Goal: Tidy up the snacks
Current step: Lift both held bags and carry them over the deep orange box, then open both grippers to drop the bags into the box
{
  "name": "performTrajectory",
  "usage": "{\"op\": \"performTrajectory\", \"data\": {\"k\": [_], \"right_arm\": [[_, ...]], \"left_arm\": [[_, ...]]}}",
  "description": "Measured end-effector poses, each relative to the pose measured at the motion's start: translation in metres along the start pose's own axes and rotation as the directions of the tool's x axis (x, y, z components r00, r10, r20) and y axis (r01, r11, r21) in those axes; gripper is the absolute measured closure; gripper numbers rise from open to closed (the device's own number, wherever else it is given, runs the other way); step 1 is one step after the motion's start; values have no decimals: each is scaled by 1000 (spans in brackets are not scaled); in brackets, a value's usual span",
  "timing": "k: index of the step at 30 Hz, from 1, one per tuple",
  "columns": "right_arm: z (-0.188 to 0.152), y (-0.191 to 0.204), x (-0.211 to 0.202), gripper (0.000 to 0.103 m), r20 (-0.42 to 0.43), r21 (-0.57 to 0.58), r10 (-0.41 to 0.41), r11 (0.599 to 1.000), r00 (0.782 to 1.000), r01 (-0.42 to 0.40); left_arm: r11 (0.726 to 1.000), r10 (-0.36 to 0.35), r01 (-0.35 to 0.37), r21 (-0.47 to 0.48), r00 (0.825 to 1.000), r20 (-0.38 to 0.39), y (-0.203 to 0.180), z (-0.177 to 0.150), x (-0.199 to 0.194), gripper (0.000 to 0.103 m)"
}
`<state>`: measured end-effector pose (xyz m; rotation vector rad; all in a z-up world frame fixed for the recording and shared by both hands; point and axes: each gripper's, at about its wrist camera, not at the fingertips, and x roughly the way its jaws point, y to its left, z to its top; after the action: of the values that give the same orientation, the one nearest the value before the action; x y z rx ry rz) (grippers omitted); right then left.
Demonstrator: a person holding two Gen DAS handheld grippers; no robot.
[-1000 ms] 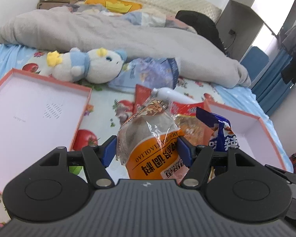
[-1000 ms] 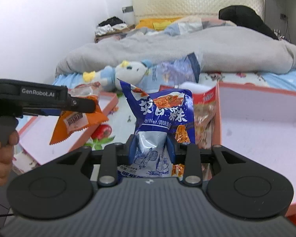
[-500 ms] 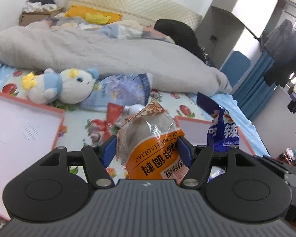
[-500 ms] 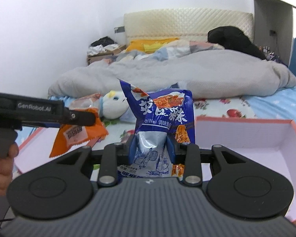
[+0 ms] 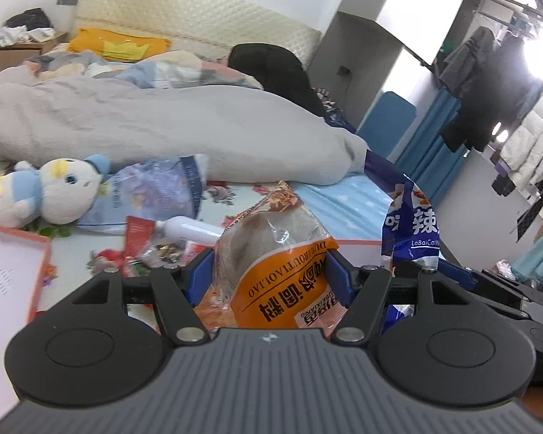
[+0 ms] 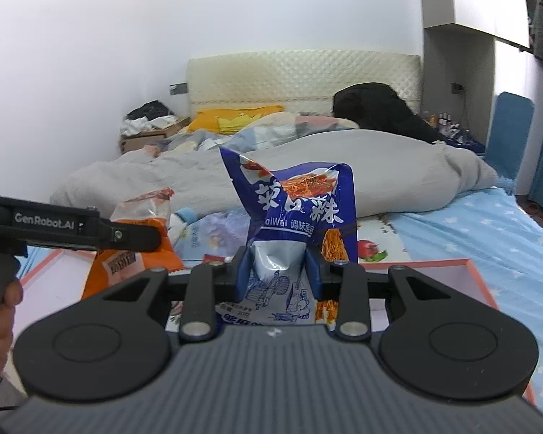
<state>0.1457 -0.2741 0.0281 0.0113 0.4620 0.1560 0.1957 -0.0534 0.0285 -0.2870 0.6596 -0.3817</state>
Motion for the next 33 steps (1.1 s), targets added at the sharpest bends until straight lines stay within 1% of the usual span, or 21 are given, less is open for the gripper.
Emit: {"op": "performTrajectory", "data": {"k": [6, 12, 16, 20, 24, 27, 33], "right_arm": [[-5, -30, 2, 67, -19, 18, -55, 998, 998, 55], [-19, -62, 12, 67, -79, 48, -102, 993, 992, 106], [-30, -82, 21, 67, -124, 72, -127, 988, 984, 137], [-40, -98, 33, 67, -171, 90, -132, 985, 976, 148], [-51, -109, 44, 67, -223, 100, -126, 983, 967, 151], [-55, -111, 47, 67, -238, 94, -126, 984, 963, 152], [-67, -124, 62, 67, -288, 139, -103, 979, 952, 148]], "left_arm": [[999, -33, 33, 18, 999, -42, -28, -2, 31, 33], [998, -52, 57, 41, 994, -99, -54, -14, 66, 33], [997, -55, 61, 38, 988, -143, -64, -21, 88, 33], [998, -49, 55, 25, 979, -197, -70, -27, 113, 33], [997, -33, 48, 56, 972, -234, -77, -32, 132, 33], [996, -25, 46, 74, 966, -257, -84, -36, 143, 33], [997, 1, 24, 76, 950, -311, -85, -46, 166, 33]]}}
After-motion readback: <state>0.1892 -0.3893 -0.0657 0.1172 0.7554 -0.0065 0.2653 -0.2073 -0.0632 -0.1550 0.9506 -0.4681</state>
